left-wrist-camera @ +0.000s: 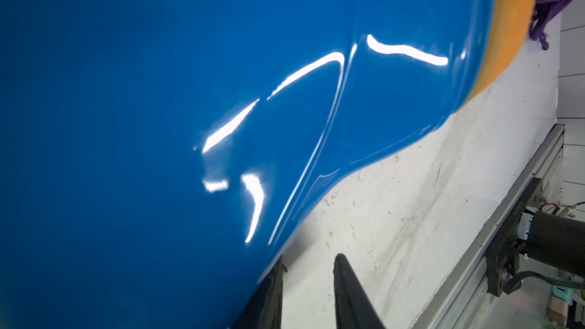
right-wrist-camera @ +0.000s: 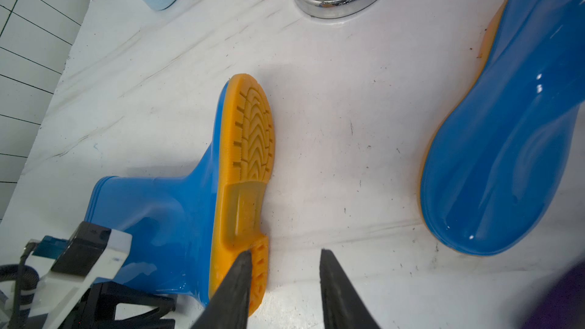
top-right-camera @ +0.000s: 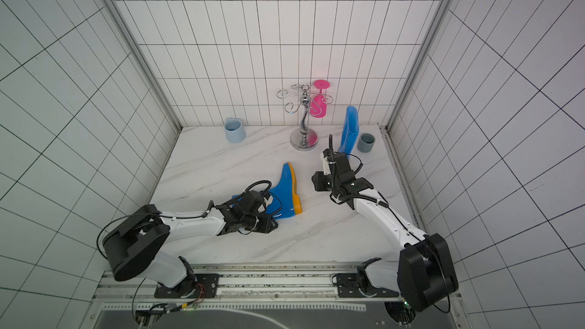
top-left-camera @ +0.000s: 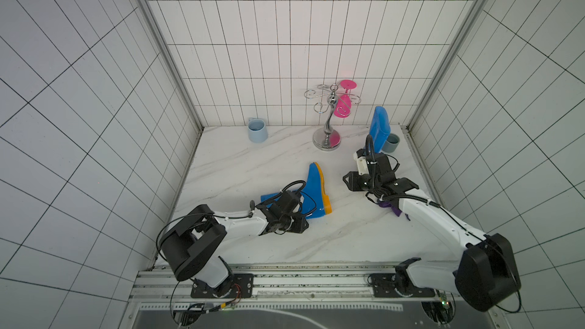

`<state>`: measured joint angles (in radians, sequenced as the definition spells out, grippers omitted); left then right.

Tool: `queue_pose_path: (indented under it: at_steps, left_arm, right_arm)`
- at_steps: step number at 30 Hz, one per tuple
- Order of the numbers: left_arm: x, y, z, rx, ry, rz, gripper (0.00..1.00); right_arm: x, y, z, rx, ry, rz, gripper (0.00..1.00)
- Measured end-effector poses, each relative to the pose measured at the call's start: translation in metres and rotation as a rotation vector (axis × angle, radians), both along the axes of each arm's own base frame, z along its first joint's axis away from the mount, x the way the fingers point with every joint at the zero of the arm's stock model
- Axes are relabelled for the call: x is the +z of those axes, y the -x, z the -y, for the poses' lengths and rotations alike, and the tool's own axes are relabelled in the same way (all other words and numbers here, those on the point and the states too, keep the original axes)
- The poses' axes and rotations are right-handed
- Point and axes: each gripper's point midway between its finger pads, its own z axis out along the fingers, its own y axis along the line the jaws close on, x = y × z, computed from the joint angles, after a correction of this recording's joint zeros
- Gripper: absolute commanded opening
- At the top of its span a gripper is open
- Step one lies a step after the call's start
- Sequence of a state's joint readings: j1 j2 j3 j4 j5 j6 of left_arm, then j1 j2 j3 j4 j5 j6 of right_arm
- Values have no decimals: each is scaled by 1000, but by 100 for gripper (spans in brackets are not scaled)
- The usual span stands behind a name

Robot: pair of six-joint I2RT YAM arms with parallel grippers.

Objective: Wipe the rubber boots with a cloth
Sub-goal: Adjust the rubber boot at the center of the board.

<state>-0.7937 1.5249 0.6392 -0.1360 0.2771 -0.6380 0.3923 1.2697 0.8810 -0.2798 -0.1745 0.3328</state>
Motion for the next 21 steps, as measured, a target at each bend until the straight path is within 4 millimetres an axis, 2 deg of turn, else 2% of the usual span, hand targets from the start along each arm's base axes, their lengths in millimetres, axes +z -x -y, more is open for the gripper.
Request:
queue_pose_path:
  at_steps: [3, 5, 8, 10, 12, 15, 17, 19, 21]
  left_arm:
    - [3, -8, -11, 27, -32, 20, 30]
    - [13, -11, -17, 37, -40, 43, 31]
    - [40, -19, -17, 47, -20, 107, 32]
    - [65, -28, -18, 68, 8, 166, 33]
    - [86, -37, -24, 106, 29, 225, 35]
    - [110, -55, -52, 215, 34, 304, 37]
    - [116, -67, -80, 310, 29, 341, 37]
    - [110, -75, -114, 415, 15, 352, 37]
    - [94, -78, -147, 518, -4, 331, 38]
  right_arm:
    - [1, 1, 0, 0, -6, 4, 38]
    - [1, 2, 0, 2, -11, 3, 38]
    - [1, 4, -2, 6, -20, 1, 38]
    - [2, 5, -2, 7, -28, 1, 38]
    - [1, 6, -2, 7, -34, 0, 39]
    - [0, 8, -3, 10, -41, -4, 39]
    - [0, 8, -4, 14, -44, -6, 41]
    - [1, 8, -6, 18, -49, -5, 42]
    - [1, 9, -8, 26, -52, -5, 45]
